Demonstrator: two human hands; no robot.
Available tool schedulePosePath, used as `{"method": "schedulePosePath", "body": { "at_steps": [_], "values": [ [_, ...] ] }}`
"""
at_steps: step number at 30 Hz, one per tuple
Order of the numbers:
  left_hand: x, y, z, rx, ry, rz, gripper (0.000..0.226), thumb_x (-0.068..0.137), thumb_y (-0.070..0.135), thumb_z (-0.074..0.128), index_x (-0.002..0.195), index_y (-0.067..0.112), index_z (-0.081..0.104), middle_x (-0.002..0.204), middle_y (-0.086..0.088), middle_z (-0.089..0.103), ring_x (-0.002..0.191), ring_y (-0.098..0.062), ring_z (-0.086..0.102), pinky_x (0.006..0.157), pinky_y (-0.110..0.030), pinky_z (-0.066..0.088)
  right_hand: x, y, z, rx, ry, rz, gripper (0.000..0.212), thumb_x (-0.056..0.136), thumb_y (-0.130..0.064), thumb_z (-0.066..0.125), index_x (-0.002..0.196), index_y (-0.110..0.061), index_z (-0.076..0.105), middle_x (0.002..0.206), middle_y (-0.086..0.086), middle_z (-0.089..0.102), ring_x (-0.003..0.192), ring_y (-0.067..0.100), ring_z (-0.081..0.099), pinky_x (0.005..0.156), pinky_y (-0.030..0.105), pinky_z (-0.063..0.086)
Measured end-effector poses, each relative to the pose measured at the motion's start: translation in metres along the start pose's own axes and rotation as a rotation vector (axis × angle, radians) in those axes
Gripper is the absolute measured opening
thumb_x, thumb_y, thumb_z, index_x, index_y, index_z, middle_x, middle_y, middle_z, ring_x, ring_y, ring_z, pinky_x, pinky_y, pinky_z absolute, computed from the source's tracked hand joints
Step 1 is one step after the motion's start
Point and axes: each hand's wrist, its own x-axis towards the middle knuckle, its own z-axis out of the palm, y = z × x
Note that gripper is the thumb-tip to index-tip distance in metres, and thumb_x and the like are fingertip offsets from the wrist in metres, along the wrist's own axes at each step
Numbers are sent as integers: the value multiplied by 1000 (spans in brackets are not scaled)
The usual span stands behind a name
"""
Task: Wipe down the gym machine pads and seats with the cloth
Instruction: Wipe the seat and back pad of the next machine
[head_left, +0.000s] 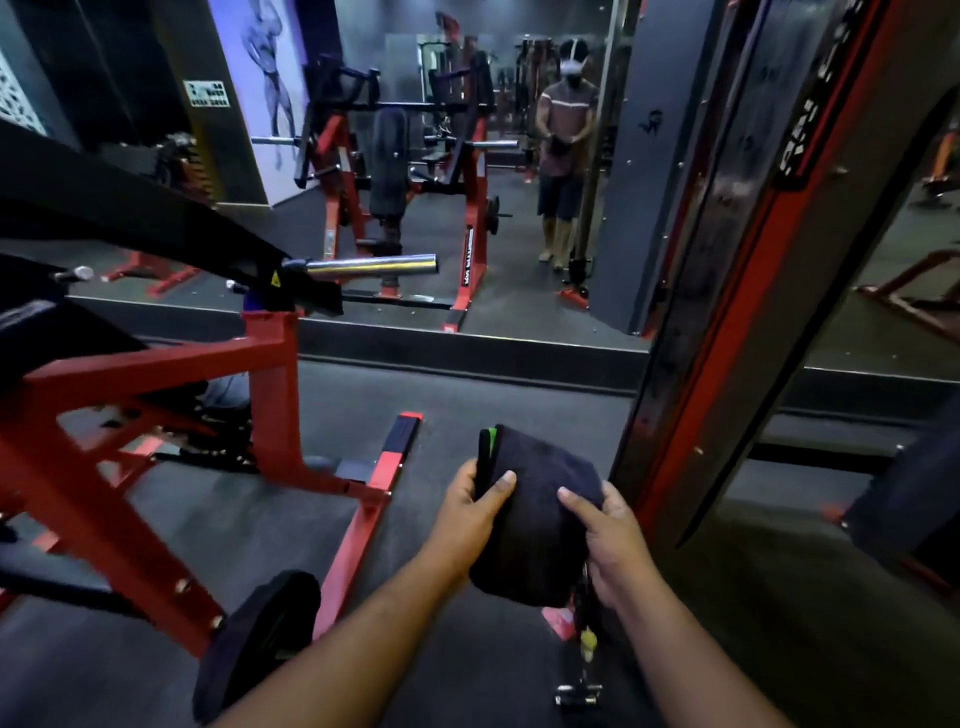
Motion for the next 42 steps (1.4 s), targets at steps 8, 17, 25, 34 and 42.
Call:
{"method": "schedulePosePath", "body": {
  "at_steps": [8, 17, 25, 34, 42],
  "values": [
    [180, -9, 14, 119, 40, -46, 25, 98, 22, 65, 122, 17, 62, 119, -3, 74, 114, -21, 68, 99, -40, 55, 194, -17, 10, -32, 95, -60, 46, 86, 2, 75, 120, -20, 54, 110, 6, 74, 101, 22, 72, 87, 39, 58],
    [408, -12, 48, 120, 100, -143, 27, 98, 37, 66, 113, 14, 64, 108, -2, 75, 102, -16, 72, 87, -33, 59, 411, -53, 34, -25, 118, -4, 93, 65, -24, 92, 143, -4, 47, 128, 16, 69, 112, 33, 70, 96, 54, 57],
    [651, -22, 93, 166, 24, -164, 34, 98, 37, 65, 115, 8, 64, 108, -5, 72, 101, -21, 69, 82, -29, 55, 609, -90, 56, -23, 272, 5, 34, 85, -3, 76, 118, -2, 66, 104, 17, 77, 92, 32, 75, 73, 39, 61],
    [858, 29, 165, 175, -69, -131, 41, 91, 53, 65, 107, 15, 68, 101, -4, 75, 95, -21, 71, 92, -42, 57, 802, -184, 64, -267, 485, -255, 25, 97, -24, 66, 122, -26, 63, 116, 1, 73, 107, 22, 70, 99, 48, 56],
    [1009, 56, 138, -15, -160, -171, 43, 89, 50, 72, 107, 11, 72, 102, -4, 79, 99, -21, 75, 93, -43, 60, 972, -215, 104, -326, 377, -322, 20, 98, -28, 68, 113, -15, 63, 100, -3, 71, 101, 23, 69, 81, 31, 54]
  ]
}}
